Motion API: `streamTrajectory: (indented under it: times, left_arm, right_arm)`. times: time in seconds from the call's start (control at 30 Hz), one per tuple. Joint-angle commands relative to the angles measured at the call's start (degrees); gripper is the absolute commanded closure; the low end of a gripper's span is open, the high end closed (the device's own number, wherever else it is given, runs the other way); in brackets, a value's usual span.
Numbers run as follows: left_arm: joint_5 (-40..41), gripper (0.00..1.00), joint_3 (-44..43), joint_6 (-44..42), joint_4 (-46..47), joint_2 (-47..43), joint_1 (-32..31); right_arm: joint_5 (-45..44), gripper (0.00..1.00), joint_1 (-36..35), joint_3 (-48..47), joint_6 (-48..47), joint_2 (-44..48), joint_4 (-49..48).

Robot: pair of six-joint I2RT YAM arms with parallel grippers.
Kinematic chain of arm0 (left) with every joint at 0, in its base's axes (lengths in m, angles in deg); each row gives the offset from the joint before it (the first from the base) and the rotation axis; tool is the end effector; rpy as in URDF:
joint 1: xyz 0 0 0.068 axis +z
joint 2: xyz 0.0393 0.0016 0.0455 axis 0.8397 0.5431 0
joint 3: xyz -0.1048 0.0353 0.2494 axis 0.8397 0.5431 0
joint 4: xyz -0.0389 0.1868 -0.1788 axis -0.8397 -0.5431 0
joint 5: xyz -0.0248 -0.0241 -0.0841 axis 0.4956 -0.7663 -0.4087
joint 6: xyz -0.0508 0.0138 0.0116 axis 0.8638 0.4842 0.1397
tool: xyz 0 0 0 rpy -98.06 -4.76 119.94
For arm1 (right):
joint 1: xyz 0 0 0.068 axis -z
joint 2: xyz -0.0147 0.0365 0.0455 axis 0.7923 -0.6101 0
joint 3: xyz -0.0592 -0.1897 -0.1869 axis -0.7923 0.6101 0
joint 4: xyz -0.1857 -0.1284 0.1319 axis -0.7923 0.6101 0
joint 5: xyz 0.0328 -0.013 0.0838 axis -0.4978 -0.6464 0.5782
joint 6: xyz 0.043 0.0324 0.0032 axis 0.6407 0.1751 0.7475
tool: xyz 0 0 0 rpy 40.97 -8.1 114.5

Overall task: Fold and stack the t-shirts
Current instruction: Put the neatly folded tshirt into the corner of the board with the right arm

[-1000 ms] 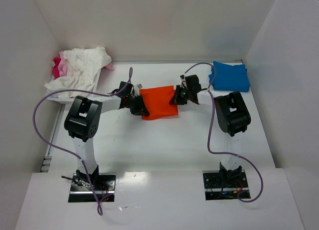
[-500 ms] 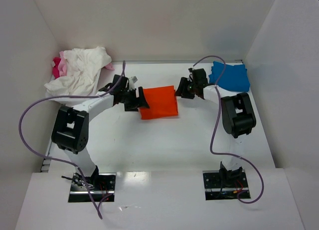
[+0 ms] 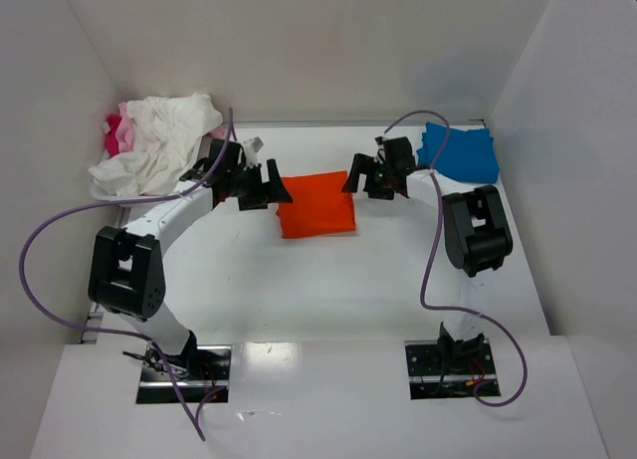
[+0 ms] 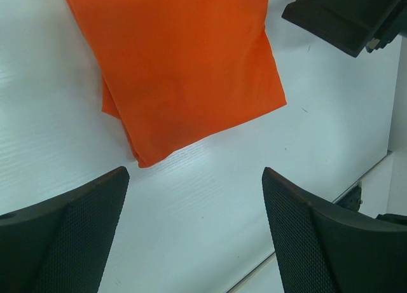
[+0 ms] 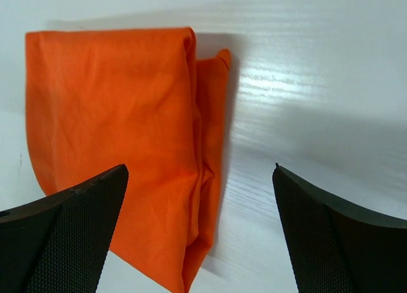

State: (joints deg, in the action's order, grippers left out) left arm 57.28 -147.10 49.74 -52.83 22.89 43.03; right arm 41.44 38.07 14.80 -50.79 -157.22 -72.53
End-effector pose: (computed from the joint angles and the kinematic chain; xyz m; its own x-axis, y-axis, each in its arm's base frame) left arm 0.3490 -0.1025 0.2580 -0.8261 -0.2664 -0.4966 0.1110 0.7870 -0.6069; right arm 0.4113 0.1163 0.1812 -0.8000 0.1631 -0.5774 -0.1582 0.8709 0.4652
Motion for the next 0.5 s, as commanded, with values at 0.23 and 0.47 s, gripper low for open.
streamTrajectory:
  times: [0.23,0.47]
  left_arm:
    - [-2.5,0.07,-0.1,-0.7,0.4,-2.2,2.3]
    - [-3.7,0.07,1.1,-0.7,0.9,-2.2,3.4]
  right_arm:
    - [2.4,0.00,-0.1,-0.6,-0.9,-1.9,-0.2]
    - [0.3,0.02,-1.8,-4.0,-0.9,-4.1,2.5]
